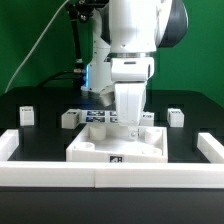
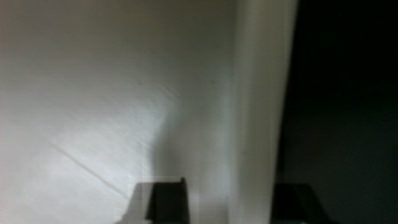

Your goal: Assemble one leg

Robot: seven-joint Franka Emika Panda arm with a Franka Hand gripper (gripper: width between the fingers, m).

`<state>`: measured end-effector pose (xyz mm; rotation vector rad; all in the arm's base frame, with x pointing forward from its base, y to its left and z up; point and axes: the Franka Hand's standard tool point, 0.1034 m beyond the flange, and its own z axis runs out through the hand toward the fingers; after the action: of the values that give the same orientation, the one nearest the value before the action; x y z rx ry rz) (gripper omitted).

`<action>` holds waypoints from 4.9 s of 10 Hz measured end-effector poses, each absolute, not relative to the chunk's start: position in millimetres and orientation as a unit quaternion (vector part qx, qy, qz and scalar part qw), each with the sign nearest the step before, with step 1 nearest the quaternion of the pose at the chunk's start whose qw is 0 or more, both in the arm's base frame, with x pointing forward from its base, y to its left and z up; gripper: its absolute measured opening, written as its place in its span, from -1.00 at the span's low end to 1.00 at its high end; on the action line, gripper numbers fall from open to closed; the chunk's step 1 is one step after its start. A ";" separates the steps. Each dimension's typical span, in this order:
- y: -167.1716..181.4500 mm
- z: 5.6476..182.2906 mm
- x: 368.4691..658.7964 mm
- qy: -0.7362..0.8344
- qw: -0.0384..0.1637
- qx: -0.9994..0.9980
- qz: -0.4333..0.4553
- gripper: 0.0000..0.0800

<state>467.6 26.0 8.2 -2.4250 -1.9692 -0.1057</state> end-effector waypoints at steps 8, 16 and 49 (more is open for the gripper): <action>25.8 7.9 467.1 -0.638 0.010 -0.770 -0.030 -0.86; 33.5 8.6 475.6 -0.704 0.009 -0.710 -0.003 -0.85; 94.0 55.9 440.3 -0.302 0.018 -0.952 -0.051 0.62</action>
Offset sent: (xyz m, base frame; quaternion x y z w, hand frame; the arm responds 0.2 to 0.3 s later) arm 0.0000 0.0000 0.0000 0.0000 0.0000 0.0000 1.0000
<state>440.3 94.0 55.9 -2.9570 -0.9389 -0.1570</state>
